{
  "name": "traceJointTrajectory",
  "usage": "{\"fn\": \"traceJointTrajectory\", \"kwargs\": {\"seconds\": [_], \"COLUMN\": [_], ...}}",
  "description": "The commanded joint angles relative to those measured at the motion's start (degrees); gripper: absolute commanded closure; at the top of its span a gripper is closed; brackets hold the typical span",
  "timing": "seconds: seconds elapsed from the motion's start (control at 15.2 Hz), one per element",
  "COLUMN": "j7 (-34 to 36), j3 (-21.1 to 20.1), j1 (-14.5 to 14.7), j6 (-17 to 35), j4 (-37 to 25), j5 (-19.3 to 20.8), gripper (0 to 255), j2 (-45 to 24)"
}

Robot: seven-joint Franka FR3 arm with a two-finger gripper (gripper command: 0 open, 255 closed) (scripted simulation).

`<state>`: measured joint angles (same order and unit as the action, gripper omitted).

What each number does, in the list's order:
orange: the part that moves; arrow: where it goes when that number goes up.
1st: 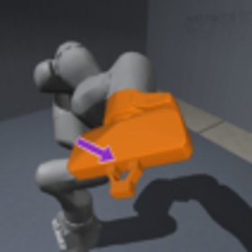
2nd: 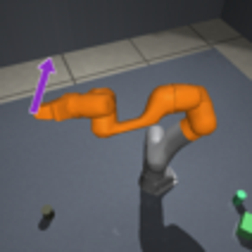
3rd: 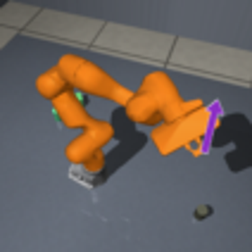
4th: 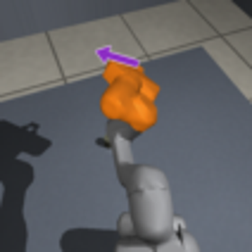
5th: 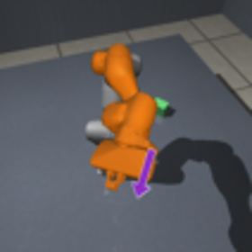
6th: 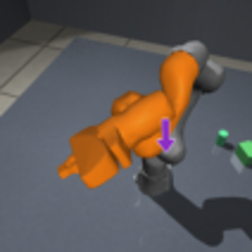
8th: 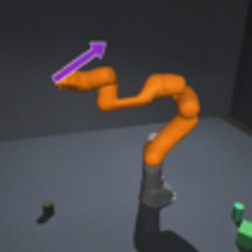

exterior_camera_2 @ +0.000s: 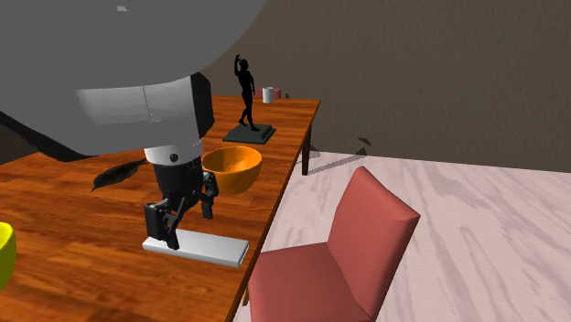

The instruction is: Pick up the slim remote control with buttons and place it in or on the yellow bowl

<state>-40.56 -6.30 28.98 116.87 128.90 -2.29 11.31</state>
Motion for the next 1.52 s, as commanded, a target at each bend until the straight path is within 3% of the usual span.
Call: {"fn": "traceJointTrajectory", "kwargs": {"seconds": [0.0,0.33,0.79,0.86,1.45], "j7": [-0.3,-0.2,-0.2,-0.2,-0.2], "j3": [-0.1,-0.2,-0.2,-0.2,-0.2], "j1": [0.2,0.2,0.2,0.2,0.2], "j6": [1.6,5.3,5.3,5.3,5.3], "j4": [1.3,3.5,3.5,3.5,3.5], "j5": [-0.1,0.0,0.0,0.0,0.0], "gripper": [0,0,0,255,255], "j2": [-0.4,-1.8,-1.8,-1.8,-1.8]}}
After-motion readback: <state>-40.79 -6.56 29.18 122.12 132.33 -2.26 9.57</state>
